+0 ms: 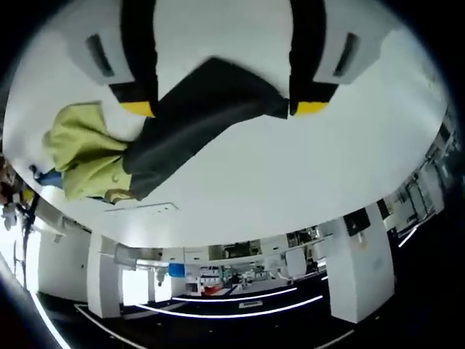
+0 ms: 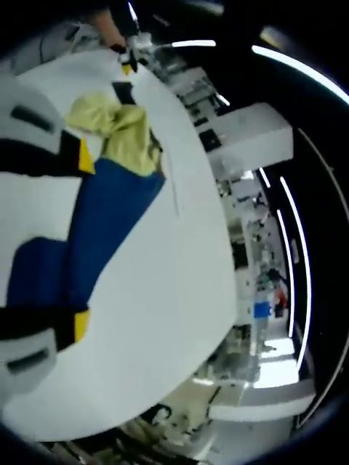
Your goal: Fold the garment on the visible template until the final outline fits inside the template.
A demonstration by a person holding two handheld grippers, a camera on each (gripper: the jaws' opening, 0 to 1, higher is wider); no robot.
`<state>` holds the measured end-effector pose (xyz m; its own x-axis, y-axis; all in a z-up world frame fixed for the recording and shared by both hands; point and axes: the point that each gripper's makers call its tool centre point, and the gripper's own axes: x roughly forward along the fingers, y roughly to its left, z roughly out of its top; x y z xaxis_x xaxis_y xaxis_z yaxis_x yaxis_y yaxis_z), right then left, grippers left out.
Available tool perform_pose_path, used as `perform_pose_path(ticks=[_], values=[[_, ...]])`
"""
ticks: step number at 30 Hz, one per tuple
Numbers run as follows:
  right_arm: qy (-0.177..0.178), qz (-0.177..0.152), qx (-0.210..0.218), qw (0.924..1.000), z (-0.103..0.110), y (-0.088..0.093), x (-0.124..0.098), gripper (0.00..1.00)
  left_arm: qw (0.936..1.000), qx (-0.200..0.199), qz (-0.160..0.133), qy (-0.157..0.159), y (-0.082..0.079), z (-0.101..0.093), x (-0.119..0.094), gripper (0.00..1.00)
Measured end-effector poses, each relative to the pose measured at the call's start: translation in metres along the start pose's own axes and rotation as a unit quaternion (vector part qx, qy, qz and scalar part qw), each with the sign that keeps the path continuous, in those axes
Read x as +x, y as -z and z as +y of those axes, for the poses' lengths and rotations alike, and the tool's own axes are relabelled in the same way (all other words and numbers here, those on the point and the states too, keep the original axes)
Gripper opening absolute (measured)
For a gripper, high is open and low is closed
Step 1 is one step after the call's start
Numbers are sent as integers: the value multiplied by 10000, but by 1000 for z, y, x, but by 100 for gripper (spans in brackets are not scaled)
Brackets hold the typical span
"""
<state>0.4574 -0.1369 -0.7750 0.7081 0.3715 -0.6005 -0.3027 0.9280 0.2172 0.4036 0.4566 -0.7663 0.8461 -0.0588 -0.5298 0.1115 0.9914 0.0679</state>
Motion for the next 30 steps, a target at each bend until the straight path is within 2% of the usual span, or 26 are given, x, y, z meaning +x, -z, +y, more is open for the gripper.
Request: perform_pose_path(ticks=[3, 5, 7, 8, 12, 15, 19, 21, 26, 30], values=[[-272, 27, -201, 9994, 20, 2, 2, 81, 9998, -41, -112, 146, -1, -22, -4, 77], [-372, 54, -272, 9989, 30, 3, 3, 83, 9996, -61, -171, 213, -3, -23, -4, 78], [-564, 49, -371, 9977, 47, 4, 5, 87, 9992, -69, -226, 311, -4, -35, -3, 79], [-653, 32, -430, 9969, 57, 4, 7, 88, 9990, -61, -212, 384, -2, -47, -3, 79], [-802, 90, -609, 9949, 86, 9, 13, 92, 9979, 55, -131, 639, 4, -71, 0, 79], [-911, 95, -673, 9935, 99, 10, 19, 92, 9964, 200, -91, 816, 3, -91, 0, 77], [-1090, 116, -753, 9911, 121, 14, 26, 92, 9943, 409, -112, 982, 2, -101, 4, 72], [-1138, 130, -776, 9904, 130, 17, 30, 90, 9930, 460, -141, 1081, 1, -114, 6, 68], [-1228, 83, -728, 9897, 151, 22, 39, 82, 9914, 627, -127, 1145, 6, -130, 11, 65], [-1110, 58, -818, 9904, 166, 31, 44, 74, 9907, 575, -86, 1229, 12, -139, 15, 60]])
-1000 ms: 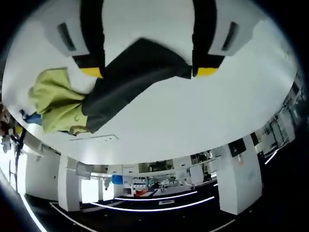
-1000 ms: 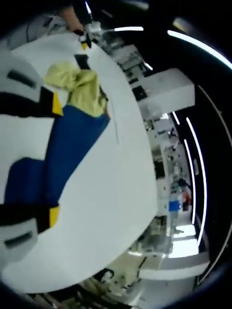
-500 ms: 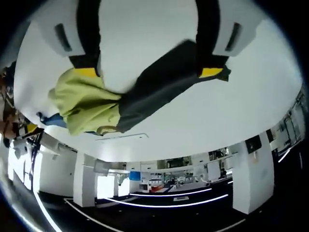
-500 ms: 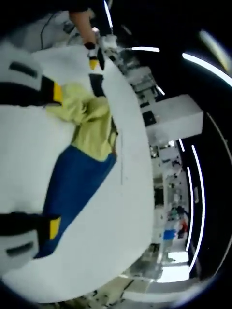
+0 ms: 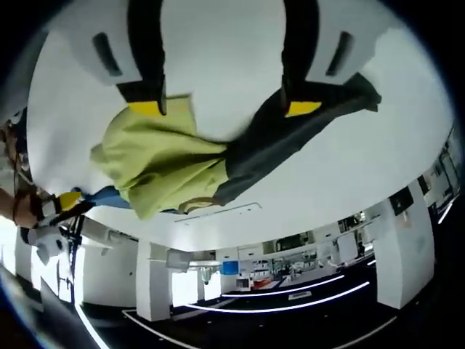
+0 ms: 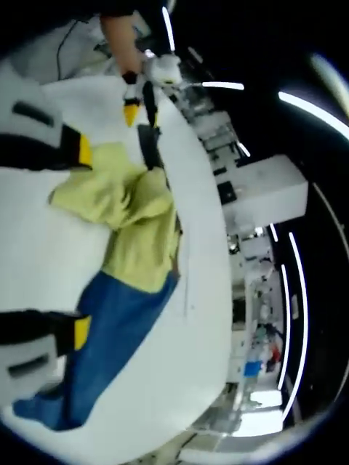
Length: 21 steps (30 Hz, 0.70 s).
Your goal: Fold the garment on the visible template until the final outline fits inside the template.
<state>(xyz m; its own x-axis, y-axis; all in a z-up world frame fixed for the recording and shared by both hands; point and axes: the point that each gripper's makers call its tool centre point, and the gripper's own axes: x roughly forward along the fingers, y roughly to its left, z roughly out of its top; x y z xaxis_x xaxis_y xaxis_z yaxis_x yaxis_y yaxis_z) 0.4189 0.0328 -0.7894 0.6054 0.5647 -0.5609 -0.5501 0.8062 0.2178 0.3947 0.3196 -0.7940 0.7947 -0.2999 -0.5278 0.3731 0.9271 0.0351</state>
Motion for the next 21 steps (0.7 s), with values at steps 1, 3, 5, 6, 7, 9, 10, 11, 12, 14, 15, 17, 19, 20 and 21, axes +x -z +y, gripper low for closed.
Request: perform_pose_path(ticks=[1, 3, 5, 6, 7, 9, 10, 11, 12, 14, 15, 17, 19, 20, 21], values=[[0, 2, 4, 10000, 2, 0, 4, 72, 10000, -54, -23, 11, 1, -1, 3, 59], [-74, 53, 55, 9999, 6, 5, 10, 69, 10000, -58, -19, 57, 0, -9, 7, 56], [-122, 84, 90, 9998, 17, 8, 13, 67, 9999, -26, 4, 112, 1, -13, 9, 53], [-127, 88, 79, 9998, 19, 9, 15, 66, 9999, -27, 13, 132, 3, -15, 10, 51], [-118, 112, 48, 9999, 23, 12, 16, 65, 9999, -17, 5, 140, 3, -16, 11, 49], [-112, 150, 8, 9998, 23, 18, 20, 62, 9998, -13, -14, 185, 3, -20, 14, 46], [-112, 157, 8, 9998, 23, 19, 20, 60, 9998, -21, -10, 199, 5, -20, 15, 44], [-116, 185, 15, 9998, 27, 21, 21, 58, 9997, -39, 4, 230, 8, -22, 17, 42], [-122, 194, 15, 9997, 29, 22, 22, 54, 9997, -51, 20, 255, 9, -24, 19, 40], [-27, 196, -57, 9998, 27, 27, 25, 49, 9993, -63, 79, 358, 13, -30, 23, 36], [44, 217, -218, 9995, 25, 30, 27, 45, 9991, -59, 109, 412, 15, -33, 25, 33], [77, 209, -263, 9994, 27, 32, 28, 39, 9988, -58, 162, 464, 14, -39, 27, 30], [28, 158, -211, 9996, 32, 32, 30, 33, 9985, -92, 200, 493, 18, -37, 28, 29], [1, 136, -156, 9998, 34, 32, 31, 31, 9984, -129, 215, 516, 19, -41, 29, 28], [-18, 125, -89, 9999, 35, 32, 32, 29, 9982, -136, 221, 532, 19, -42, 29, 27]])
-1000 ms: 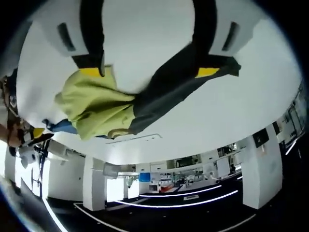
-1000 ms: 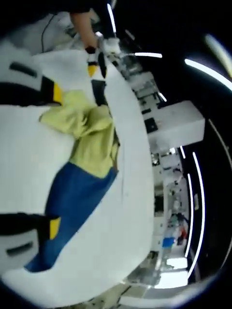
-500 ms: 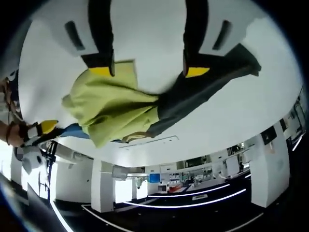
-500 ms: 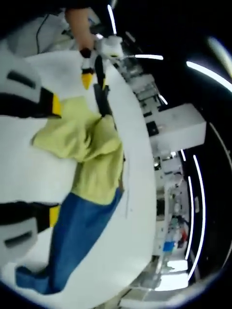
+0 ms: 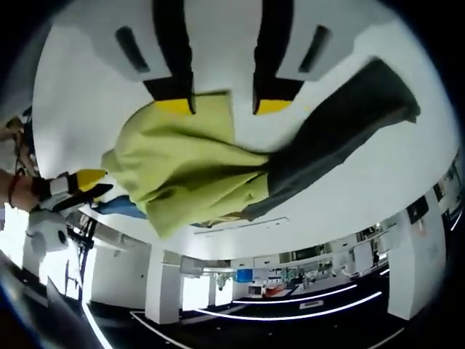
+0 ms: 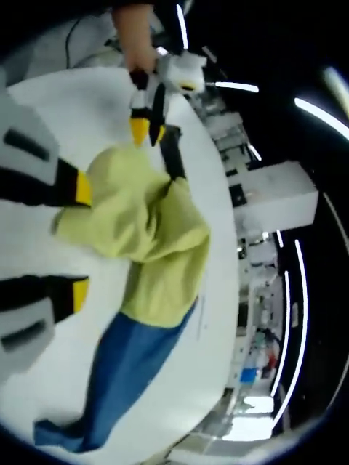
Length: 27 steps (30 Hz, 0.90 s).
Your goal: Fold the garment on the visible template until the final outline fits inside the template.
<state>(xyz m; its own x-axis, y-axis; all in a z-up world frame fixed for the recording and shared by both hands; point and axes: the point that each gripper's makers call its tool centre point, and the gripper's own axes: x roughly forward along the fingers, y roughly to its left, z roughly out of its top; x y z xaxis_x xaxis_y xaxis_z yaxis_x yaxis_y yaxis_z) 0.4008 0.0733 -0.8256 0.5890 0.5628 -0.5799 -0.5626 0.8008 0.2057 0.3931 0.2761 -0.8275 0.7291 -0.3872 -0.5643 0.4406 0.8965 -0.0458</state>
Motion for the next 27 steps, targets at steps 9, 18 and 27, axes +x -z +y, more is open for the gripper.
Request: perform_pose_path(ticks=[9, 18, 27], values=[[-28, 74, 140, 9999, 5, 9, 6, 10, 9999, 3, 140, 38, 5, -3, 7, 19], [-45, 54, 188, 9998, 7, 11, 6, 0, 9997, -105, 215, 15, 6, -1, 11, 6], [-495, -38, 211, 9985, 33, -6, -11, 0, 9991, 237, 338, -73, 9, -4, 6, 1]])
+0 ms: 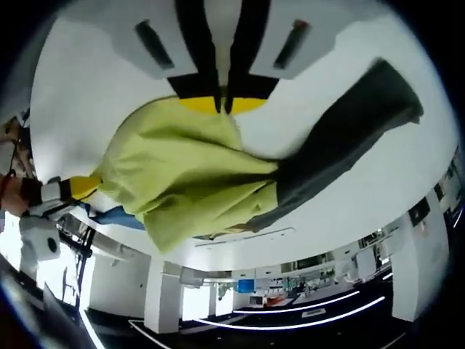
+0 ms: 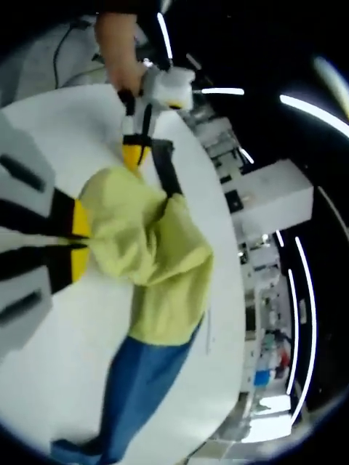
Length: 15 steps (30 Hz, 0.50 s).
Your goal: Fold the garment on the visible template until the final outline fits inside the template.
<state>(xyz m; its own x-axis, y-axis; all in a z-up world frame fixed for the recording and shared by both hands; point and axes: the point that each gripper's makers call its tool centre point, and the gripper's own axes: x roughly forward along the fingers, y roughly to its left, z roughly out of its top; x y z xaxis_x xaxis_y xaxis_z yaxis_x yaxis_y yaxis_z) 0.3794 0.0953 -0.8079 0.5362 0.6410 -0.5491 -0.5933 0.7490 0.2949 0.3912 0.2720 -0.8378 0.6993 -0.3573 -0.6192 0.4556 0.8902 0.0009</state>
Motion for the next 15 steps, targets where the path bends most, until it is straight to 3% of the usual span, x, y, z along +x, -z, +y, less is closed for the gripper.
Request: perform_pose_path(ticks=[9, 15], values=[[-418, -224, -450, 9979, 35, -37, -5, 0, 9999, 143, -86, 8, -4, -9, -13, 1], [-700, -265, -881, 9933, 59, -67, 12, 0, 9996, 267, -65, 22, -4, -10, -17, 1]])
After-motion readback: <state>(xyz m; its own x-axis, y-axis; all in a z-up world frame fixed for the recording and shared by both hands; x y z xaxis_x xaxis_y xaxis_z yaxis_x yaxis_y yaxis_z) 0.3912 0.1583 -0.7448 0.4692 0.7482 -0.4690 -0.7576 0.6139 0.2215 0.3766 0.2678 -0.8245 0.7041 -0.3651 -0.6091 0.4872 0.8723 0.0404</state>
